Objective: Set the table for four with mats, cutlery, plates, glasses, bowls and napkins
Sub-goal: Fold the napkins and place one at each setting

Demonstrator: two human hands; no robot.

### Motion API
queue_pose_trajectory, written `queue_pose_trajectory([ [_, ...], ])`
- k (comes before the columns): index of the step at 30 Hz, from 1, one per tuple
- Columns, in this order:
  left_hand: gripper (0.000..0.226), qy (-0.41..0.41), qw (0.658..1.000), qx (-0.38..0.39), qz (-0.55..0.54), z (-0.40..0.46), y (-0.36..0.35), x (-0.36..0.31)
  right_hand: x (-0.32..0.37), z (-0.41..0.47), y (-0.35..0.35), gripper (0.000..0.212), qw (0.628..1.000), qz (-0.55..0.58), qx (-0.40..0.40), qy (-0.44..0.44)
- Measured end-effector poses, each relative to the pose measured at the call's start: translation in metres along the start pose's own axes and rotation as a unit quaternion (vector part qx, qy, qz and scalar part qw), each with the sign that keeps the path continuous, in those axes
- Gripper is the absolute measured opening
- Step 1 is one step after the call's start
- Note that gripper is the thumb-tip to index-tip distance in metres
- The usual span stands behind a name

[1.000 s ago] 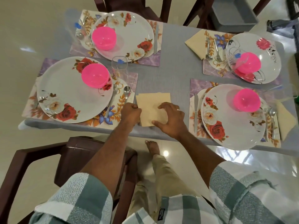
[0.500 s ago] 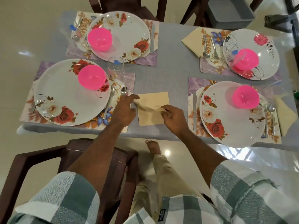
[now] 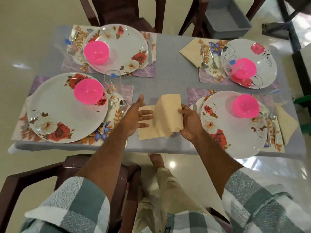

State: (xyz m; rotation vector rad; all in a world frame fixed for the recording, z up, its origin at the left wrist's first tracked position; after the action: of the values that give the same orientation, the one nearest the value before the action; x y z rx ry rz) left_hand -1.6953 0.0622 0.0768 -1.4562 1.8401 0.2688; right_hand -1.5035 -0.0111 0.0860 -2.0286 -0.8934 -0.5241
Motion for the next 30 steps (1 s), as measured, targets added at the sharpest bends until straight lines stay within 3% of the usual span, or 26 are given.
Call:
queue_pose_trajectory([
  [2, 0.055, 0.004, 0.999, -0.009, 0.053, 0.004, -0.001, 0.003, -0.004, 0.002, 0.019, 0.024, 0.987, -0.132, -0.080, -0.039],
  [4, 0.043, -0.027, 0.982, -0.072, 0.171, 0.011, 0.005, 0.003, 0.003, 0.003, 0.034, 0.019, 0.929, -0.331, -0.158, -0.050],
  [6, 0.032, -0.084, 0.946, -0.137, 0.280, 0.014, 0.011, -0.005, 0.012, 0.005, 0.035, 0.036, 0.881, -0.441, -0.169, -0.037],
  [8, 0.031, -0.138, 0.912, -0.145, 0.358, 0.014, 0.008, -0.014, 0.024, 0.006, 0.032, 0.038, 0.862, -0.478, -0.168, 0.001],
  [11, 0.054, -0.234, 0.870, -0.091, 0.425, 0.018, -0.008, -0.030, 0.042, 0.009, 0.017, 0.015, 0.866, -0.482, -0.100, 0.089],
  [14, 0.066, -0.254, 0.847, -0.023, 0.466, 0.025, -0.022, -0.048, 0.064, 0.012, -0.002, 0.012, 0.870, -0.462, -0.036, 0.169],
  [17, 0.031, -0.272, 0.841, -0.034, 0.467, 0.021, -0.026, -0.077, 0.088, 0.018, -0.015, 0.015, 0.854, -0.469, -0.028, 0.222],
  [19, 0.013, -0.330, 0.794, -0.095, 0.501, 0.006, -0.027, -0.098, 0.097, 0.021, -0.018, 0.016, 0.841, -0.482, -0.030, 0.243],
  [22, 0.006, -0.371, 0.699, -0.152, 0.591, -0.011, -0.024, -0.096, 0.087, 0.019, -0.013, 0.020, 0.835, -0.489, -0.012, 0.253],
  [25, 0.014, -0.361, 0.619, -0.153, 0.680, -0.017, -0.014, -0.055, 0.050, 0.014, 0.001, 0.018, 0.796, -0.570, 0.008, 0.204],
  [28, 0.020, -0.366, 0.599, -0.159, 0.695, -0.027, -0.004, -0.028, 0.014, 0.004, 0.013, 0.013, 0.752, -0.638, 0.036, 0.164],
  [30, 0.023, -0.360, 0.595, -0.156, 0.702, -0.033, -0.002, -0.018, 0.000, -0.001, 0.015, 0.014, 0.741, -0.652, 0.041, 0.156],
])
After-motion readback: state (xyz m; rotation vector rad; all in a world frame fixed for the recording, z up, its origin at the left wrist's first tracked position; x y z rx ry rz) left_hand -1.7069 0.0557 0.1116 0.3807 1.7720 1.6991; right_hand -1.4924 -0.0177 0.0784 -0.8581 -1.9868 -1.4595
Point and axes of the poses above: each hand's wrist, its own z-axis towards the middle knuckle, its own y-axis out of the back of the hand, x = y × z, the point moved 8 cm from there along z, towards the middle knuckle, and after that the axes turned 7 degrees about x, right-handed, at the moved point
